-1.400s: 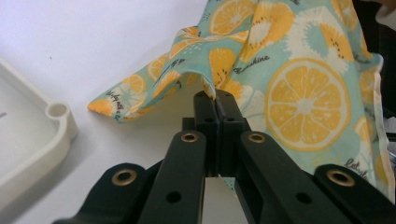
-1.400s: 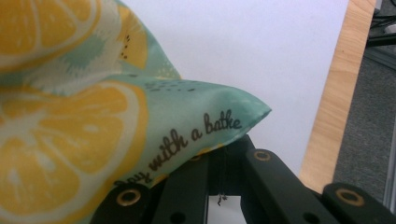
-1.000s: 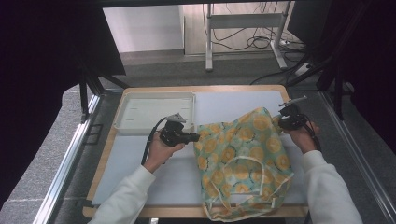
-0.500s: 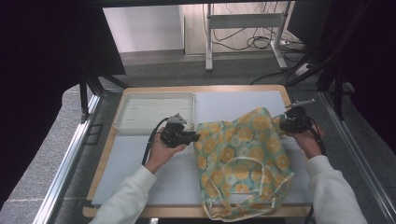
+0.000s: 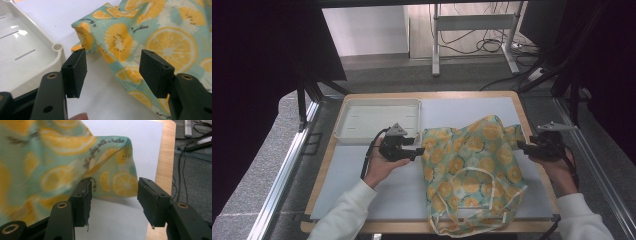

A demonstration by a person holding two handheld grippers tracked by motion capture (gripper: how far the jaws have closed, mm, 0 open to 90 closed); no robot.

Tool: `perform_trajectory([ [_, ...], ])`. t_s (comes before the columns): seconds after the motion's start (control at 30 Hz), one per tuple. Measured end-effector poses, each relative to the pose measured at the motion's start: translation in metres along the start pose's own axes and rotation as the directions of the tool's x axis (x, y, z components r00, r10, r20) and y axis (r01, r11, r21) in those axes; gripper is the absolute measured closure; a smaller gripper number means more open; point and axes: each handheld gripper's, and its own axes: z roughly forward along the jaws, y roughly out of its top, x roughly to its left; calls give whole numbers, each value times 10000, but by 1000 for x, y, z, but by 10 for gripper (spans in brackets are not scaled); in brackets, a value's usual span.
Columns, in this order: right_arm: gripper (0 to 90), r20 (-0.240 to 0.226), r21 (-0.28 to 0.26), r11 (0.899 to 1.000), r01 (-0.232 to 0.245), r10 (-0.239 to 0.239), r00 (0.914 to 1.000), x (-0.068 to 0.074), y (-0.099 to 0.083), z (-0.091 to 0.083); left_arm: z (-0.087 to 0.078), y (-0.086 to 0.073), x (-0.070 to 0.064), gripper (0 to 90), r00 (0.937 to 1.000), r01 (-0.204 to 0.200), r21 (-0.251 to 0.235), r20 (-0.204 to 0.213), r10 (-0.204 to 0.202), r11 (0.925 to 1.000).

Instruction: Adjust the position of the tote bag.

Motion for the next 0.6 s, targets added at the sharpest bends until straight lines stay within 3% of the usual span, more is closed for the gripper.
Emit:
perform_trajectory([
  [0.1,450,-94,-208,9997,-92,90,9999,1,-6,-9,-3,-1,-4,386,9999,-72,-38,78,72,10000],
  [0.2,450,-500,-222,9997,-65,54,9987,6,-15,-23,-5,-3,-8,378,9998,-157,-24,147,157,9999],
  [0.47,415,-1155,-415,9988,251,-297,9929,21,-31,-44,-8,-5,-20,362,9990,-406,81,191,405,9991],
  [0.6,402,-1347,-390,9983,439,-488,9897,29,-36,-49,-6,-6,-24,350,9993,-341,19,178,340,9994],
])
